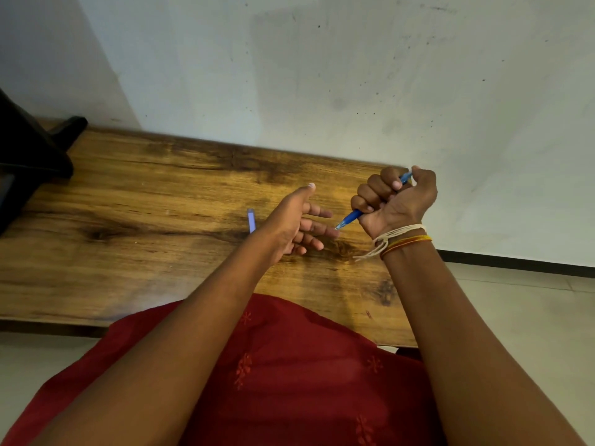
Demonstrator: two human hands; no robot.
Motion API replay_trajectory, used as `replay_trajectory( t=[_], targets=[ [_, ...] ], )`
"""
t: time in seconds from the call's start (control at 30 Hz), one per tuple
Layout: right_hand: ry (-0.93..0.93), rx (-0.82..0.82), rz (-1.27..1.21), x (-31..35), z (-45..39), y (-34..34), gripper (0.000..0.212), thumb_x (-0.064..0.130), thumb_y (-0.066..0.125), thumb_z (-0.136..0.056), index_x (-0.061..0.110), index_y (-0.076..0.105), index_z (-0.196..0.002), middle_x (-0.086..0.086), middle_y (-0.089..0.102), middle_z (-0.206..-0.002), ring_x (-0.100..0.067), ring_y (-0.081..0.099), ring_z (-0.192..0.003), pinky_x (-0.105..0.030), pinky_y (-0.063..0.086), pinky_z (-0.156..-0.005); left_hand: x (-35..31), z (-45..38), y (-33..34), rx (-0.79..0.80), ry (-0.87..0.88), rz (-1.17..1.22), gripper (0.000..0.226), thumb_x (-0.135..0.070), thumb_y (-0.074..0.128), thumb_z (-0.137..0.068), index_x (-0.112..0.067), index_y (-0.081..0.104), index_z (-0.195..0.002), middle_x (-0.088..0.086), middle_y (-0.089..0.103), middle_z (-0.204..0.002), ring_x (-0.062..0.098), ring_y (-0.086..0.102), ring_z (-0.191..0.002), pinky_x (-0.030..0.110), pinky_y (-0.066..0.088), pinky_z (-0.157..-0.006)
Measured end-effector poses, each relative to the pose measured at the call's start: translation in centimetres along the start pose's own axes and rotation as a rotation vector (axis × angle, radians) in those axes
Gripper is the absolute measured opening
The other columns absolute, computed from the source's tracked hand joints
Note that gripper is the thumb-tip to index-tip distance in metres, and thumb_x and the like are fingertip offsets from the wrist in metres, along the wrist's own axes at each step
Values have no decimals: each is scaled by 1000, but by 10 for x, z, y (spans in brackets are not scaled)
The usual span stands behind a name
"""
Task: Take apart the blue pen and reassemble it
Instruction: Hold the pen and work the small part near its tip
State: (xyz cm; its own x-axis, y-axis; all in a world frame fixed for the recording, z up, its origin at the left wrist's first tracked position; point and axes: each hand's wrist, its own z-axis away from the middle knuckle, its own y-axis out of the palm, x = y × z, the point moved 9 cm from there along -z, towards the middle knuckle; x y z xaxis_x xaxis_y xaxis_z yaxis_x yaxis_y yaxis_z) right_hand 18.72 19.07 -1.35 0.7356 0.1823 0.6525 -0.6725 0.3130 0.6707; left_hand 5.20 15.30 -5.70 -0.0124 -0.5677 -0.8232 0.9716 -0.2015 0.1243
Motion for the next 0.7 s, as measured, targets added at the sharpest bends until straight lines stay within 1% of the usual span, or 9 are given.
replay_trajectory(
  t=[0.07, 0.13, 0.27, 0.4, 0.6, 0.7],
  targets=[
    [-10, -38, -24, 1, 0, -4, 48, 41, 26, -86, 18, 30, -44, 6, 16, -41, -12, 11, -39, -20, 13, -46, 0, 0, 0, 3, 1, 14, 64, -56, 22, -97, -10, 63, -113, 14, 75, -97, 14, 56, -51, 23, 31, -48],
    [2, -47, -37, 1, 0, -5, 48, 42, 27, -86, 18, 29, -44, 6, 16, -41, -12, 11, -39, -20, 13, -46, 0, 1, 0, 5, 0, 25, 64, -55, 22, -97, -10, 63, -114, 14, 74, -98, 14, 56, -52, 23, 31, -48],
    [48, -7, -20, -4, 2, -1, 51, 47, 28, -87, 18, 30, -45, 6, 17, -41, -11, 12, -38, -20, 13, -45, 1, 1, 0, -6, -4, 24, 65, -56, 23, -96, -9, 64, -115, 13, 73, -98, 15, 55, -54, 24, 31, -49],
    [34, 14, 4, -3, 2, 3, 51, 44, 27, -88, 19, 30, -44, 6, 17, -40, -11, 12, -38, -19, 13, -45, 1, 1, 0, -7, -2, 26, 64, -56, 23, -96, -9, 64, -114, 9, 74, -91, 15, 56, -53, 23, 31, -48],
    [56, 34, 33, -5, 3, 3, 52, 49, 28, -87, 18, 30, -45, 6, 16, -41, -11, 11, -39, -20, 12, -45, 1, 1, -1, -15, -3, 27, 62, -54, 23, -97, -10, 64, -109, 8, 75, -89, 15, 56, -52, 22, 31, -47],
    [53, 29, 71, -4, 1, 3, 50, 46, 28, -87, 19, 29, -44, 6, 16, -41, -11, 12, -38, -18, 13, -44, 1, 1, -1, -18, -4, 23, 60, -53, 23, -98, -10, 64, -109, 9, 75, -90, 14, 56, -52, 22, 30, -47]
  ],
)
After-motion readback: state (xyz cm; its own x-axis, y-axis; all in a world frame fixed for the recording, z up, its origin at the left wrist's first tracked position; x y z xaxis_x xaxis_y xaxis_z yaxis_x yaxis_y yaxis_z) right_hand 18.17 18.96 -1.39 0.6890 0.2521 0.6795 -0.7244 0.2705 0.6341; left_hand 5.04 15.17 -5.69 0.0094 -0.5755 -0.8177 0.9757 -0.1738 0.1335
